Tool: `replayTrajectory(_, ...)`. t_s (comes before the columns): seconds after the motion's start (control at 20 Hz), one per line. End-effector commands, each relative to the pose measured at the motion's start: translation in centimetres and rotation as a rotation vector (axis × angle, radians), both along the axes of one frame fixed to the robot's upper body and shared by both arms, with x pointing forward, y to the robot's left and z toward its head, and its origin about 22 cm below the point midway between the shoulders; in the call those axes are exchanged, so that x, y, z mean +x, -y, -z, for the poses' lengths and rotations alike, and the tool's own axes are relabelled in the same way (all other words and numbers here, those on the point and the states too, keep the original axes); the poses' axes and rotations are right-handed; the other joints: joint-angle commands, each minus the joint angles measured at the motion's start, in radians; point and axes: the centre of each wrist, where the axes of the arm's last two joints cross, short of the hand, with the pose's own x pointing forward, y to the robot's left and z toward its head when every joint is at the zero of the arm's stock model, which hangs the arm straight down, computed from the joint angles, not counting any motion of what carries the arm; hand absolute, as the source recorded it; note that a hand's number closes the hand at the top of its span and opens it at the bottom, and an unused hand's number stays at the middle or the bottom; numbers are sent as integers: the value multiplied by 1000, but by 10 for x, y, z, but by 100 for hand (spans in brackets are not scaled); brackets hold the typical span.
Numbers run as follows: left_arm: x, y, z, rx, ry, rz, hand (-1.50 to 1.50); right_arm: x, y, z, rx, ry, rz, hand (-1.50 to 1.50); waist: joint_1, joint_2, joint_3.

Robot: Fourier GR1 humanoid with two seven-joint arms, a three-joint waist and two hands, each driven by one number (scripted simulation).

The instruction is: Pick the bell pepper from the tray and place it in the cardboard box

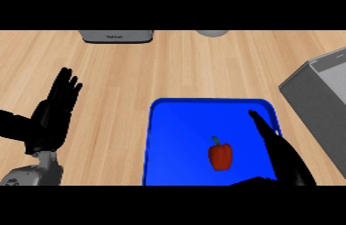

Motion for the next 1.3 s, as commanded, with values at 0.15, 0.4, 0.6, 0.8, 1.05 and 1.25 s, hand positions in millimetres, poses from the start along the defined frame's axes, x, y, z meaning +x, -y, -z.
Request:
replayTrajectory(0.15, -11, -17, 14, -3, -13, 3, 0, -5, -24, 13, 1, -18, -3, -150, 1, 0, 0)
replayTrajectory(0.4, -7, 0, 17, -3, -16, -13, 0, 2, -21, 35, -79, -46, 22, -150, 0, 0, 0)
replayTrajectory(0.6, -2, 4, 13, 2, -13, -6, 0, 29, -45, 26, -54, -38, 17, -150, 2, 1, 0)
replayTrajectory(0.8, 9, -18, 16, -1, 15, 9, 0, 13, -14, 46, -60, -35, 16, -150, -1, 1, 0)
replayTrajectory(1.05, -6, 5, -1, 11, 9, 9, 0, 3, -25, 50, -32, -59, -5, -150, 0, 0, 0)
replayTrajectory(1.25, -2, 1, -8, -10, -9, 3, 0, 10, -12, 76, -53, -71, -3, -150, 0, 0, 0)
